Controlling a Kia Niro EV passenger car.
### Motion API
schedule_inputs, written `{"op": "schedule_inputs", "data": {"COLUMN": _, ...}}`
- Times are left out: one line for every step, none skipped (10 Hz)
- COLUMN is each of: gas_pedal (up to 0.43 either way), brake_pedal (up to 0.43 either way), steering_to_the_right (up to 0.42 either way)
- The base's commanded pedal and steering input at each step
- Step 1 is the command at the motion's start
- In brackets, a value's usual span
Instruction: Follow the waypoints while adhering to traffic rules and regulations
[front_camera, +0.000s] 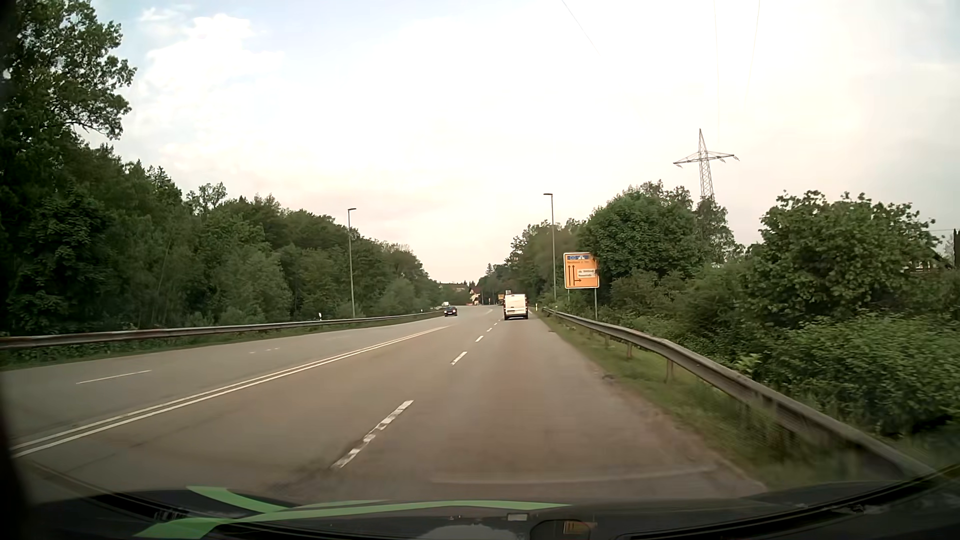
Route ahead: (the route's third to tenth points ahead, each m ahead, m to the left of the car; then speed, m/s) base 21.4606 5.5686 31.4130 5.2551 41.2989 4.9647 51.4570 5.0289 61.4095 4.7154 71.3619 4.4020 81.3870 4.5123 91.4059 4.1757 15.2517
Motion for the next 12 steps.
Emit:
{"op": "schedule_inputs", "data": {"gas_pedal": 0.138, "brake_pedal": 0.0, "steering_to_the_right": -0.008}}
{"op": "schedule_inputs", "data": {"gas_pedal": 0.138, "brake_pedal": 0.0, "steering_to_the_right": -0.006}}
{"op": "schedule_inputs", "data": {"gas_pedal": 0.138, "brake_pedal": 0.0, "steering_to_the_right": -0.005}}
{"op": "schedule_inputs", "data": {"gas_pedal": 0.138, "brake_pedal": 0.0, "steering_to_the_right": -0.003}}
{"op": "schedule_inputs", "data": {"gas_pedal": 0.138, "brake_pedal": 0.0, "steering_to_the_right": -0.003}}
{"op": "schedule_inputs", "data": {"gas_pedal": 0.138, "brake_pedal": 0.0, "steering_to_the_right": -0.003}}
{"op": "schedule_inputs", "data": {"gas_pedal": 0.138, "brake_pedal": 0.0, "steering_to_the_right": -0.003}}
{"op": "schedule_inputs", "data": {"gas_pedal": 0.138, "brake_pedal": 0.0, "steering_to_the_right": -0.002}}
{"op": "schedule_inputs", "data": {"gas_pedal": 0.138, "brake_pedal": 0.0, "steering_to_the_right": 0.0}}
{"op": "schedule_inputs", "data": {"gas_pedal": 0.138, "brake_pedal": 0.0, "steering_to_the_right": 0.002}}
{"op": "schedule_inputs", "data": {"gas_pedal": 0.138, "brake_pedal": 0.0, "steering_to_the_right": 0.003}}
{"op": "schedule_inputs", "data": {"gas_pedal": 0.138, "brake_pedal": 0.0, "steering_to_the_right": 0.004}}
